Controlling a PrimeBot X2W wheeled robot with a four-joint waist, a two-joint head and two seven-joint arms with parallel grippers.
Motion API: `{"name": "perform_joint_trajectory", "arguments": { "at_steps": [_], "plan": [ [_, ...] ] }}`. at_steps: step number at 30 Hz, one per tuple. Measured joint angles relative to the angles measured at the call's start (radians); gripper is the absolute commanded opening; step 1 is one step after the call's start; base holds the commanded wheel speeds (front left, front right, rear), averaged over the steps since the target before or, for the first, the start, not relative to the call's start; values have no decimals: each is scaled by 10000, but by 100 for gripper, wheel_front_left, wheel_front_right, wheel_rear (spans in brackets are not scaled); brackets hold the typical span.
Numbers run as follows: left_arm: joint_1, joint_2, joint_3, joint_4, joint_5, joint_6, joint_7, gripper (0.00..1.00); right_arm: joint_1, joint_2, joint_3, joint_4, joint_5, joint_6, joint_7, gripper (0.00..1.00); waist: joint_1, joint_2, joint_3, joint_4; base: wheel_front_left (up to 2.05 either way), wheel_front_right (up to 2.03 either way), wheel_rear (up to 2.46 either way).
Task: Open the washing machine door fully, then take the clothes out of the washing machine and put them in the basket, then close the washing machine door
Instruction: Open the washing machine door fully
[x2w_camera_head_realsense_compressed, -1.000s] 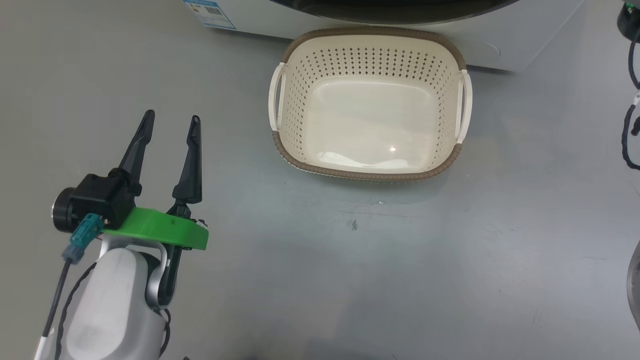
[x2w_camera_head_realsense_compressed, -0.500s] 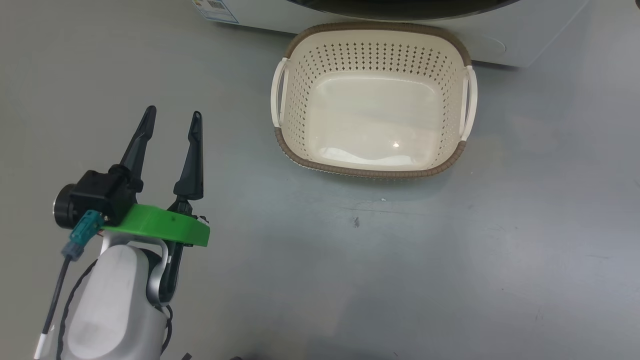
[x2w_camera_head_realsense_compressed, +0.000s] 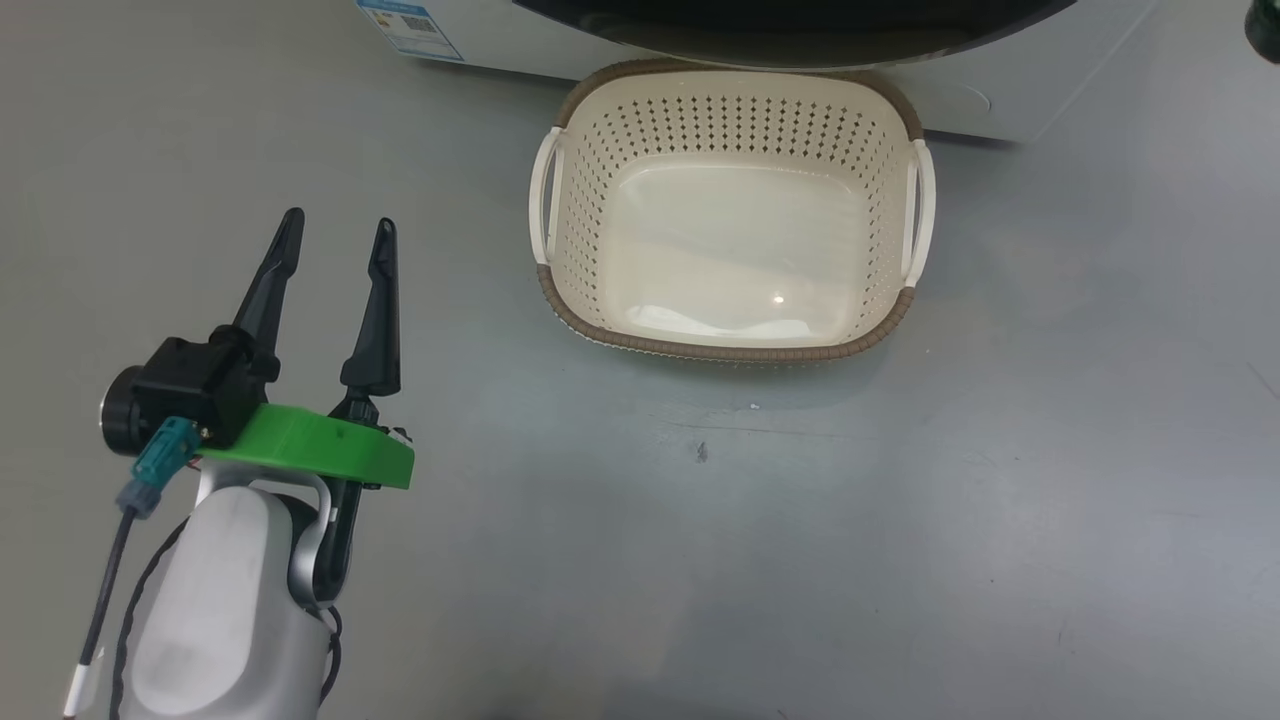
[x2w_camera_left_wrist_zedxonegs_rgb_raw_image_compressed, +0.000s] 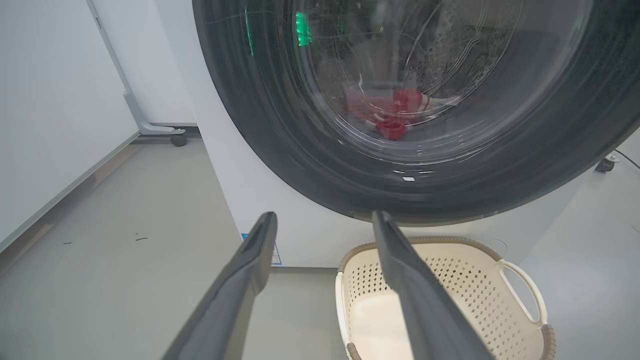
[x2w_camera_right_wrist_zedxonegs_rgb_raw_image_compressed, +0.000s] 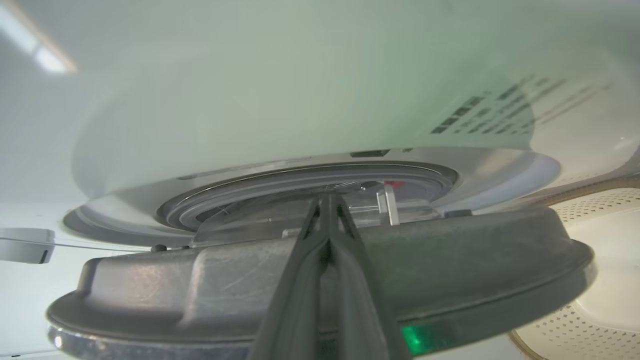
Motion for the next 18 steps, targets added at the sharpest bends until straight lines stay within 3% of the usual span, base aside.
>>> {"name": "perform_joint_trajectory", "arguments": {
  "at_steps": [18],
  "plan": [
    [16,-13,17,247,178,-54,0,100,829,226,259,192,453,313,1298,0,0,0,-494,-338,0,0,0]
  ]
}}
